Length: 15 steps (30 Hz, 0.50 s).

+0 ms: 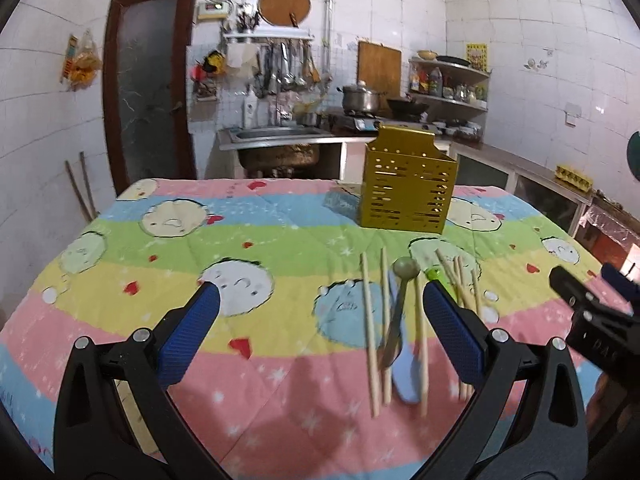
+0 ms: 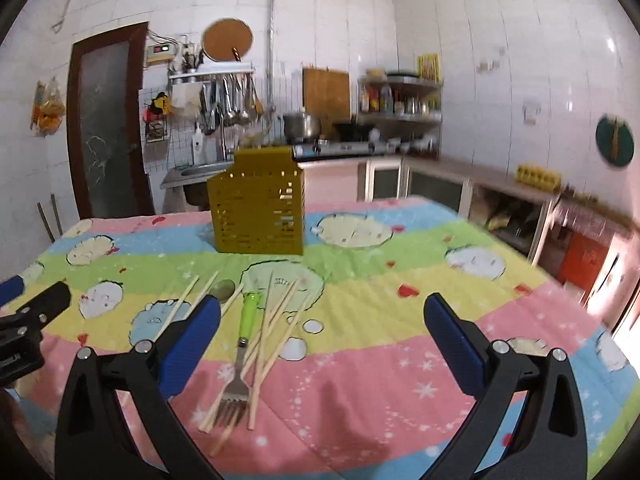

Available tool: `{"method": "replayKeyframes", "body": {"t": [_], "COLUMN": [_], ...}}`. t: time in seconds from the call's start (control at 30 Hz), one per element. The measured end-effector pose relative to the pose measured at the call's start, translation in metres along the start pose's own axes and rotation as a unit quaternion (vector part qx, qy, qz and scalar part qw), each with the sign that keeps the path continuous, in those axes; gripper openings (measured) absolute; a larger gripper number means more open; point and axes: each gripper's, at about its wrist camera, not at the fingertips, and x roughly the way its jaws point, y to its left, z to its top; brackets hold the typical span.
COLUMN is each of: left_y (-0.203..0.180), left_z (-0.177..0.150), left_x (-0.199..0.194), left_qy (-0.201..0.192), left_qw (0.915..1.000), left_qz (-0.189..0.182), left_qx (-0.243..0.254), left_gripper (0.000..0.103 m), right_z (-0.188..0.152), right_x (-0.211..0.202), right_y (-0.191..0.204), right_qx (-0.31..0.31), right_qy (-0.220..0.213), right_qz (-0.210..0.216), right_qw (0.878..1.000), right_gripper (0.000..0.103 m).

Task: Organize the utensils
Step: 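Close the left tool on a wooden chopstick while the right tool grasps another chopstick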

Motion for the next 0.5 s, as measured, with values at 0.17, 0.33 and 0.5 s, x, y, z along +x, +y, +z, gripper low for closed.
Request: {"method": "replayKeyframes", "body": {"t": [0.17,0.33,0.5], "left_y": [0.000,0.000,-0.004], "left_z": [0.019,0.029,0.026], "left_x": [0.046,0.098,0.154], "left_qy": [0.031,0.085,0.148], "left_qw": [0.9994,0.9960,0.9879], "left_qz": [-0.011,-0.024,-0.043], "left_qx": [0.008,0.009,0.012], "left_gripper": [0.098,0.098,0.092], "right_z": [0.009,0.014,0.006], "right_x": [0.033,0.078,0.122], "right_y": [0.011,0.010,0.002], "right_qx": [-0.022,-0.016,0.005], "right_qy": [0.036,0.080,0.137], "right_qz": [-0.027,-0.054,-0.074], "right_qw": [0.999,0.995,0.988], "right_gripper": [0.099,0.099,0.089]}}
